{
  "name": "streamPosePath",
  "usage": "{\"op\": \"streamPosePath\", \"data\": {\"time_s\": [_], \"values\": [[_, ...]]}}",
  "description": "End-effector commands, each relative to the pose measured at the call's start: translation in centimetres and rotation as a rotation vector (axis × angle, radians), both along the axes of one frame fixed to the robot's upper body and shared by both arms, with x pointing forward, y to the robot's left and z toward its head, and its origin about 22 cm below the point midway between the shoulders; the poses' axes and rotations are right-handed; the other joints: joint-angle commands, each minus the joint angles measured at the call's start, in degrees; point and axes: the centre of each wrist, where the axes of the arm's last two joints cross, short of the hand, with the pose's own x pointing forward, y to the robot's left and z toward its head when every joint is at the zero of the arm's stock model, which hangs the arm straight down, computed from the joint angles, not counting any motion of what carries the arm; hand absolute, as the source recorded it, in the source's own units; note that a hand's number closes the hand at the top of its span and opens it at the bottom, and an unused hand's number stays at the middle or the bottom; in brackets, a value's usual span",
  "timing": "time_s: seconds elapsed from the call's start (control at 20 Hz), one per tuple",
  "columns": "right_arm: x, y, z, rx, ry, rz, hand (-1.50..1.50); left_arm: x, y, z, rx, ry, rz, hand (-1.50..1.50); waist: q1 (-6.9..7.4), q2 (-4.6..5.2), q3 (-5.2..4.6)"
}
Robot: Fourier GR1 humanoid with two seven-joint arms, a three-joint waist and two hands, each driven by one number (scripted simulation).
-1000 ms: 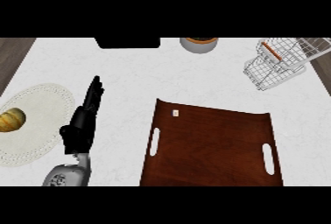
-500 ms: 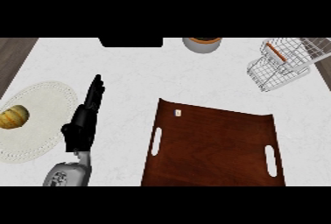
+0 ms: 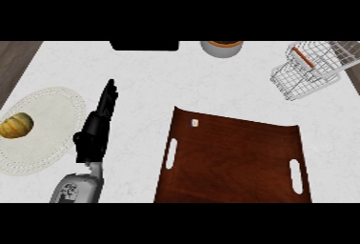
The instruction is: Pick the bell pepper from the tray and place it in the tiered basket
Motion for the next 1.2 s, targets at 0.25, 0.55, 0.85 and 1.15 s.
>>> {"op": "streamPosePath", "data": {"time_s": [0.25, 0.55, 0.85, 1.15], "values": [[4.8, -1.2, -4.3, -0.072, -0.053, -0.045, 1.5, -0.8, -0.1, -0.3, 0.007, -0.009, -0.002, 0.0, 0.39, 0.18, 0.04], [6.8, -3.1, -4.3, -0.115, -0.014, -0.076, 1.5, -1.3, 2.6, -0.2, -0.001, -0.006, -0.011, 0.0, 0.86, 0.23, 0.03], [8.3, -3.5, -5.1, 0.209, 0.096, -0.11, -1.5, -0.4, 0.2, -0.1, -0.009, -0.017, -0.011, 0.0, 0.77, 0.28, 0.05], [7.4, -6.8, -5.2, 0.461, 0.014, -0.098, -1.5, 0.5, 0.1, -1.1, 0.001, -0.01, -0.006, 0.0, 0.29, 0.57, 0.07]]}}
